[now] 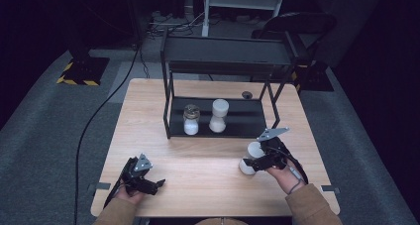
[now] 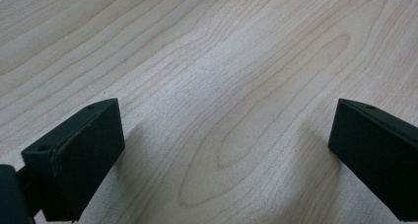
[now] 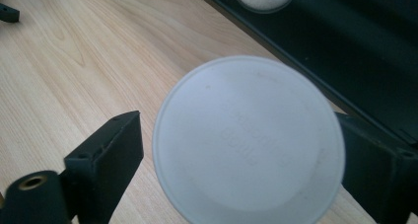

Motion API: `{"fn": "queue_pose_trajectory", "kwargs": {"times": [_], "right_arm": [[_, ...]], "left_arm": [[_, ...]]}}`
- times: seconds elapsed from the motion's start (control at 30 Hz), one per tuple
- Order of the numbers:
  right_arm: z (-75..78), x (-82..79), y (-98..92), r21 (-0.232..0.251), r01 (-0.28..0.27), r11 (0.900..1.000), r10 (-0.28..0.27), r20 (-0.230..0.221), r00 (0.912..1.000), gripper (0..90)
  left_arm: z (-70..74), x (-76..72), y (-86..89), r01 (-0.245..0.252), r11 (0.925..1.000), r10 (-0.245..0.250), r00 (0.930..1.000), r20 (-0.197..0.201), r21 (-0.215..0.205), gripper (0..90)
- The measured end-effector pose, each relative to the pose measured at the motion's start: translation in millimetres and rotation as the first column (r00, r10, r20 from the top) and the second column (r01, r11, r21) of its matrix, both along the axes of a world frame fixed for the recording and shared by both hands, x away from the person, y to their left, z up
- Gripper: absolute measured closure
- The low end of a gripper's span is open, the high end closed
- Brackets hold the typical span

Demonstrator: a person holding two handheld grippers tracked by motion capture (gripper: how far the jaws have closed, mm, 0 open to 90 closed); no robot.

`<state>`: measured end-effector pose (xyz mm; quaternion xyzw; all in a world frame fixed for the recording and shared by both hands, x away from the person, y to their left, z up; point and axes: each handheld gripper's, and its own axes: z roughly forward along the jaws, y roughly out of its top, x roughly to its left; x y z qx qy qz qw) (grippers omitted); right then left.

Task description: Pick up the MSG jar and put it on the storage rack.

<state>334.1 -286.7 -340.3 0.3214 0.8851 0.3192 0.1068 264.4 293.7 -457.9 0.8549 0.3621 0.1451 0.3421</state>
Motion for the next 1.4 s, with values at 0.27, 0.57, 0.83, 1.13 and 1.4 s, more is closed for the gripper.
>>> {"fn": "queue_pose_trajectory", "kwargs": {"times": [0.27,0.57,0.83,1.13,1.4], "right_arm": [[-3.0,-4.9,7.0,-0.047,-0.002,0.999,0.003,0.019,0.9998,29.8],[-2.7,-6.7,4.9,-0.04,0.003,0.999,-0.003,0.022,0.9997,33.1],[-0.8,-4.4,4.5,-0.035,0.004,0.999,-0.003,0.013,0.9999,33.2],[14.0,-5.3,2.0,-0.035,0.011,0.999,-0.01,0.038,0.9992,33.2],[32.8,-3.5,4.7,-0.053,0.014,0.999,-0.011,0.063,0.998,33.2]], "left_arm": [[0.0,0.0,0.0,0.0,1.0,0.0,1.0,0.0,0.0,0.1],[0.0,0.0,0.0,0.0,1.0,0.0,1.0,0.0,0.0,0.1],[0.0,0.0,0.0,0.0,1.0,0.0,1.0,0.0,0.0,0.1],[0.0,0.1,0.0,0.0,1.0,0.0,1.0,0.0,0.0,0.1],[0.0,0.0,0.0,0.0,1.0,0.0,1.0,0.0,0.0,0.1]]}}
